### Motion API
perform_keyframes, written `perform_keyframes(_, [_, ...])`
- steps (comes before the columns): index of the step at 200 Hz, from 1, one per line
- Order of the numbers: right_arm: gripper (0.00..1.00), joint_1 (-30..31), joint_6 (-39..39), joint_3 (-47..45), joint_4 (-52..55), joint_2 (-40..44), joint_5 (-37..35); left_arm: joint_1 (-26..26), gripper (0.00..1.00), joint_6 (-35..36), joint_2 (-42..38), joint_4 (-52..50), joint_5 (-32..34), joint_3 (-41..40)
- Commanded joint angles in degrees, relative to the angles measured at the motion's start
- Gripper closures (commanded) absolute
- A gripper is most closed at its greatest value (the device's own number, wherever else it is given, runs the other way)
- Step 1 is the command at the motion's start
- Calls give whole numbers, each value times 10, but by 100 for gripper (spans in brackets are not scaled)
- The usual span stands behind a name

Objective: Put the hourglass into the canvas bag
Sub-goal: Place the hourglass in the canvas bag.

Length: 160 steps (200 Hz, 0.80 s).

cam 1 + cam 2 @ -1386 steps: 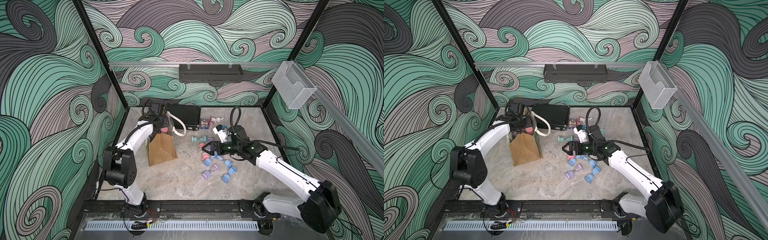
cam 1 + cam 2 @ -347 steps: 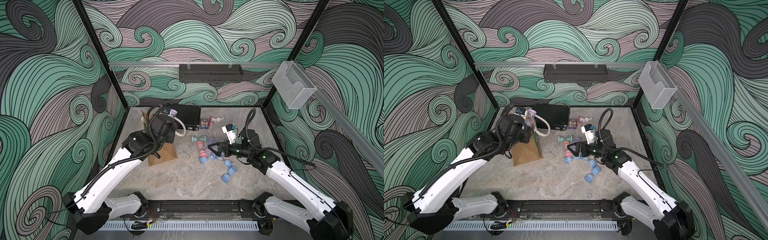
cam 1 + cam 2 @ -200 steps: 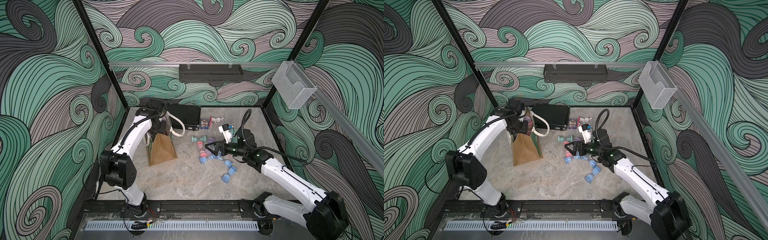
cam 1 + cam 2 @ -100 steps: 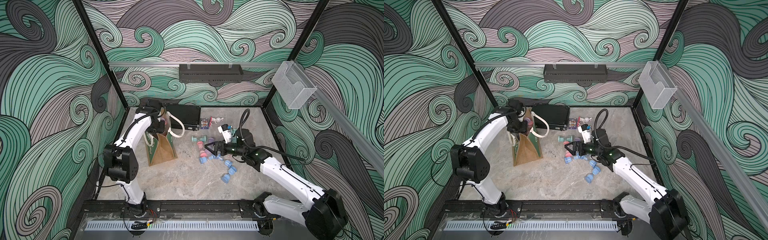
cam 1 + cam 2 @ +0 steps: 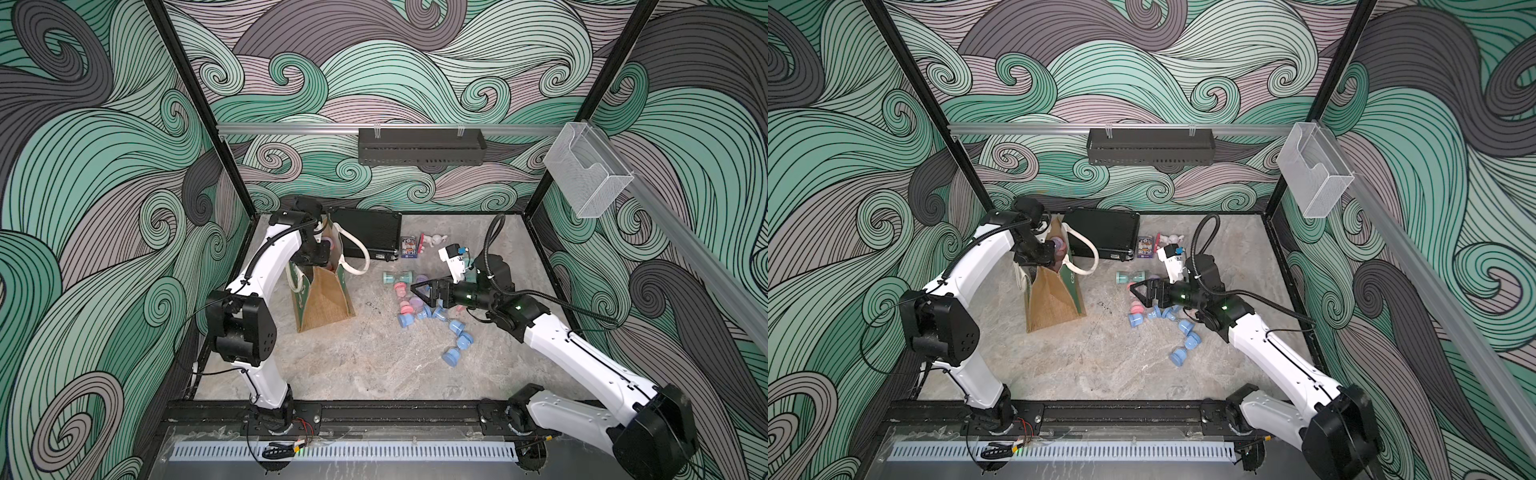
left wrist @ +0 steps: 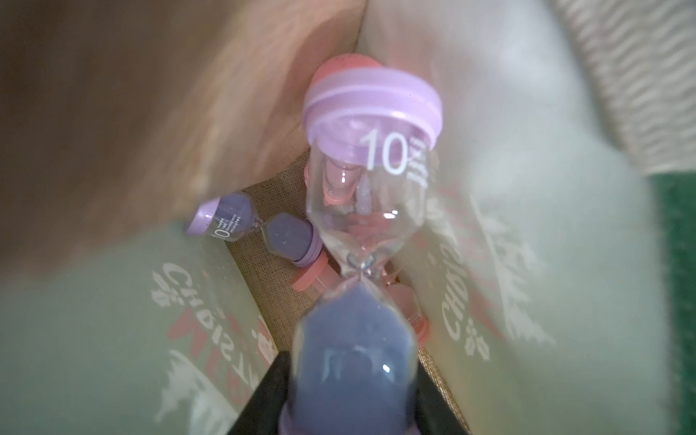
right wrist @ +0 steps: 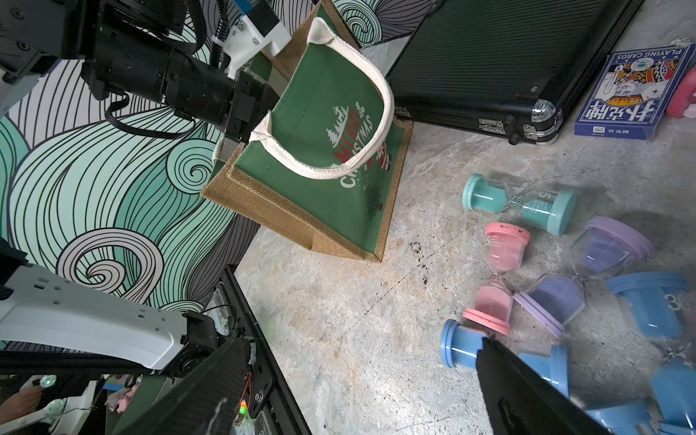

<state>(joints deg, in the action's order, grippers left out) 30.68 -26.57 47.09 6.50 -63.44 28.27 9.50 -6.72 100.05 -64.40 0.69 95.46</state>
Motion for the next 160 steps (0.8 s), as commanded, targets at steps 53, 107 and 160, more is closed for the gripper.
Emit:
perform_keyframes(53, [0, 0, 13, 47, 29, 17, -4, -3, 47, 27, -34, -60, -20, 51])
perform_keyframes(107, [0, 0, 18, 79, 58, 13, 13, -3, 43, 42, -77, -39, -54, 63])
perform_keyframes(160, [1, 0, 33, 82, 166, 33, -41, 30, 39, 3, -171, 50, -97, 32])
